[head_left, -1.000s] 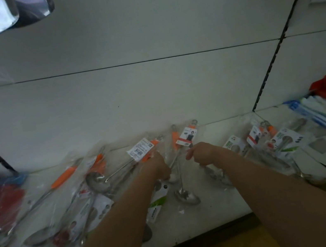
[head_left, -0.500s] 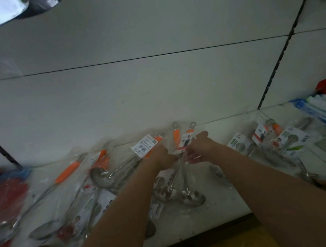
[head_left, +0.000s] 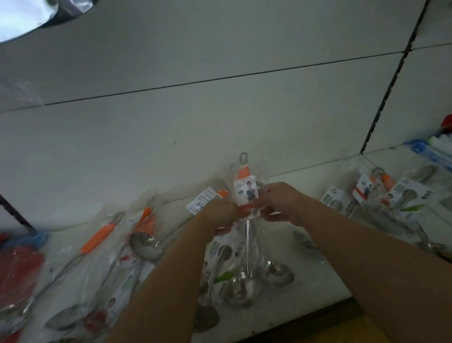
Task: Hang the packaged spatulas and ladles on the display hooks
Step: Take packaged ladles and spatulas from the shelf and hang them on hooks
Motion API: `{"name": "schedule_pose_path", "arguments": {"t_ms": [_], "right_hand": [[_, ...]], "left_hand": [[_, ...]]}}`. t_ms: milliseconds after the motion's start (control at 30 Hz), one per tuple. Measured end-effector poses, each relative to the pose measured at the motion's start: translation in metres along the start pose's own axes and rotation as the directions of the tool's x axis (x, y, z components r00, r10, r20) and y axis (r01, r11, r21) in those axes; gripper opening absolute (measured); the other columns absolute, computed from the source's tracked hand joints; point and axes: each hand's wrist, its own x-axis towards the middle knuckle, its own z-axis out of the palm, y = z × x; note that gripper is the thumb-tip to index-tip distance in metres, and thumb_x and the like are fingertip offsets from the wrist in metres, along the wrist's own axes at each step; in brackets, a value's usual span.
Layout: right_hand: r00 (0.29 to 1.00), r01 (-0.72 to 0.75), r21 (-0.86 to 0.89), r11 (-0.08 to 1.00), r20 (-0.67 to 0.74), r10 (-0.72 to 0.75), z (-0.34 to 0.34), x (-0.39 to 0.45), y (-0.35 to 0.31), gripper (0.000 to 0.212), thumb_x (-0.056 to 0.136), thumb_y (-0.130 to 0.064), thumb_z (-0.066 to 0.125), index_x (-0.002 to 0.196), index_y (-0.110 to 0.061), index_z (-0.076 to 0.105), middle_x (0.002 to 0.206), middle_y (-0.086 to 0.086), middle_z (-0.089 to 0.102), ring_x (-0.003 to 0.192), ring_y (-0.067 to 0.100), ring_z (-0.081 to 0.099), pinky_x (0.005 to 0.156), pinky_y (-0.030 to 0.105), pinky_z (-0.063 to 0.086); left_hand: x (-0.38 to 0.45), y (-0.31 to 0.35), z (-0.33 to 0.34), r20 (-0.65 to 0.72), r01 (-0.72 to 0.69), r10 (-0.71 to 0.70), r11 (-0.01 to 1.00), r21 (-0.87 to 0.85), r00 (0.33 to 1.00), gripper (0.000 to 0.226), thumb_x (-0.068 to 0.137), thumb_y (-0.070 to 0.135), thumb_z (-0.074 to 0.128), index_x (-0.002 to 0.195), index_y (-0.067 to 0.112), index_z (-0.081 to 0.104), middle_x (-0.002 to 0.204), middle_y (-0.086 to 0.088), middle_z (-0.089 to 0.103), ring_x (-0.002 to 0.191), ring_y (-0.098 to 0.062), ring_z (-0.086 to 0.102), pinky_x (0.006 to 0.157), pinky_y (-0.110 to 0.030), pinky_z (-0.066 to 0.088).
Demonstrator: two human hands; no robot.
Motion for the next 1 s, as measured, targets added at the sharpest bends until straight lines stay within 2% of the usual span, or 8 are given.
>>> {"name": "schedule_pose_path", "arguments": {"t_ms": [167,267,367,500,567,667,800,1000], "right_hand": [[0.996,0.055,0.057,0.997,0.061,-0.059,0.005,-0.001,-0.007,0.021,0.083,0.002,0.063,0.099,-0.011,0.062,0.082,0.002,0.062,0.074,0.014,0.057,0.067,0.024,0.048],[0.995,0.082,0.085,0.993,0.052,-0.086,0.011,0.001,-0.013,0.022,0.082,-0.001,0.065,0.100,-0.010,0.058,0.094,0.008,0.063,0.083,0.020,0.060,0.074,0.031,0.052],[0.983,0.169,0.045,0.985,-0.075,-0.165,0.015,0.006,-0.015,0.065,0.078,0.000,0.070,0.132,-0.019,0.040,0.110,0.013,0.058,0.096,0.026,0.059,0.081,0.039,0.053],[0.927,0.360,-0.017,0.933,-0.107,-0.360,0.014,0.004,-0.022,0.099,0.081,0.006,0.065,0.145,-0.047,0.012,0.114,0.007,0.043,0.099,0.028,0.058,0.084,0.046,0.056],[0.926,0.367,-0.064,0.928,-0.064,-0.371,0.016,0.003,-0.025,0.091,0.083,0.004,0.062,0.145,-0.046,0.017,0.116,0.006,0.045,0.104,0.030,0.057,0.086,0.047,0.055],[0.941,0.329,-0.121,0.937,-0.048,-0.336,0.018,0.003,-0.024,0.065,0.087,0.003,0.053,0.137,-0.035,0.040,0.114,0.016,0.059,0.101,0.033,0.061,0.086,0.049,0.053],[0.943,0.326,-0.159,0.932,-0.020,-0.333,0.018,0.000,-0.024,0.039,0.087,0.003,0.053,0.110,-0.029,0.057,0.099,0.018,0.062,0.087,0.030,0.062,0.083,0.052,0.053],[0.941,0.335,-0.199,0.921,0.014,-0.339,0.017,-0.006,-0.027,0.023,0.081,-0.006,0.070,0.096,-0.018,0.058,0.090,0.018,0.062,0.075,0.025,0.059,0.079,0.041,0.055]], "left_hand": [[-0.003,0.009,-0.007,-0.223,-0.184,0.158,0.978,-0.100,0.962,0.032,0.076,0.002,0.069,0.108,0.006,0.065,0.102,-0.016,0.068,0.090,-0.031,0.067,0.084,-0.043,0.055],[-0.003,0.009,-0.013,-0.349,-0.216,0.153,0.965,-0.149,0.925,0.014,0.073,-0.003,0.072,0.084,0.005,0.068,0.094,-0.020,0.069,0.084,-0.033,0.068,0.076,-0.042,0.057],[-0.002,0.008,-0.020,-0.428,-0.217,0.135,0.964,-0.150,0.894,0.021,0.074,-0.006,0.070,0.062,0.009,0.061,0.087,-0.021,0.068,0.069,-0.030,0.066,0.067,-0.037,0.059],[-0.004,0.011,-0.022,-0.387,-0.192,0.132,0.974,-0.122,0.913,0.019,0.082,-0.009,0.059,0.068,0.005,0.059,0.094,-0.021,0.064,0.069,-0.028,0.061,0.071,-0.041,0.056],[-0.009,0.018,-0.019,-0.369,-0.217,0.150,0.965,-0.146,0.917,0.018,0.083,-0.001,0.062,0.100,0.005,0.059,0.108,-0.021,0.062,0.085,-0.032,0.061,0.078,-0.046,0.055],[-0.013,0.023,-0.018,-0.334,-0.308,0.232,0.931,-0.197,0.914,0.072,0.090,0.017,0.061,0.146,0.022,0.015,0.107,-0.013,0.054,0.094,-0.031,0.058,0.069,-0.037,0.051],[-0.009,0.016,-0.021,-0.316,-0.421,0.494,0.865,0.272,0.810,0.061,0.097,0.013,0.047,0.148,0.025,0.016,0.089,-0.007,0.060,0.085,-0.023,0.056,0.069,-0.025,0.043],[-0.024,0.024,-0.022,-0.395,-0.297,0.461,0.863,0.410,0.794,0.022,0.091,0.011,0.050,0.108,0.008,0.063,0.107,-0.014,0.066,0.096,-0.029,0.063,0.084,-0.039,0.053]]}}
